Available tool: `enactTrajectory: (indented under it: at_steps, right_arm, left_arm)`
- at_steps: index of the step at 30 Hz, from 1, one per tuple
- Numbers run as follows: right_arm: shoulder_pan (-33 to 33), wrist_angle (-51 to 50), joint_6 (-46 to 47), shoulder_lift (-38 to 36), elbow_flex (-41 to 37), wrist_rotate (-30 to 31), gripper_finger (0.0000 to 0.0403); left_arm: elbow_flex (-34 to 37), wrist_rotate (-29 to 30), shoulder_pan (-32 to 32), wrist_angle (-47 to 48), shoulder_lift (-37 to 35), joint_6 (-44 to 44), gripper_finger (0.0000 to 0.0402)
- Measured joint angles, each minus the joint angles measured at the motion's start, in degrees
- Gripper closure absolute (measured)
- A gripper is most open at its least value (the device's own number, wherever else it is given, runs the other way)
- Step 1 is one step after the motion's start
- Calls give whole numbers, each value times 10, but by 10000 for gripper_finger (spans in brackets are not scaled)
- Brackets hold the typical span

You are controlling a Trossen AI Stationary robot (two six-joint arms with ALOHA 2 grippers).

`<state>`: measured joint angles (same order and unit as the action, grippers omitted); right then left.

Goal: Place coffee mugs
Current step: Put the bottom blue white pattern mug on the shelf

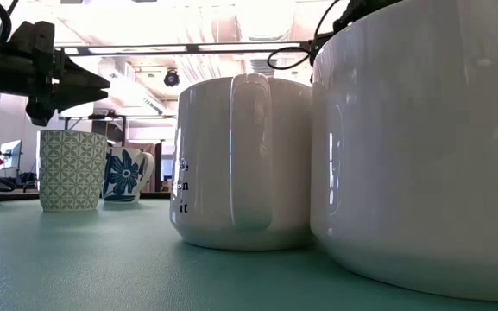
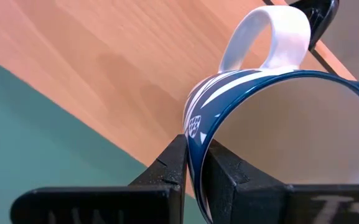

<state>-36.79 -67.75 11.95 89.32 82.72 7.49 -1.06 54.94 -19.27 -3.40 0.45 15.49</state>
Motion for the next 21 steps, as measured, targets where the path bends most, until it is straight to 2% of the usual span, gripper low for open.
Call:
enactTrajectory:
  at_steps: [14, 21]
  right_arm:
    - [0, 8, -9, 12, 0, 0, 374]
    - [0, 8, -51, 23, 0, -1, 374]
  left_arm:
    - [0, 0, 0, 0, 0, 0, 278]
    - [0, 0, 0, 0, 0, 0, 278]
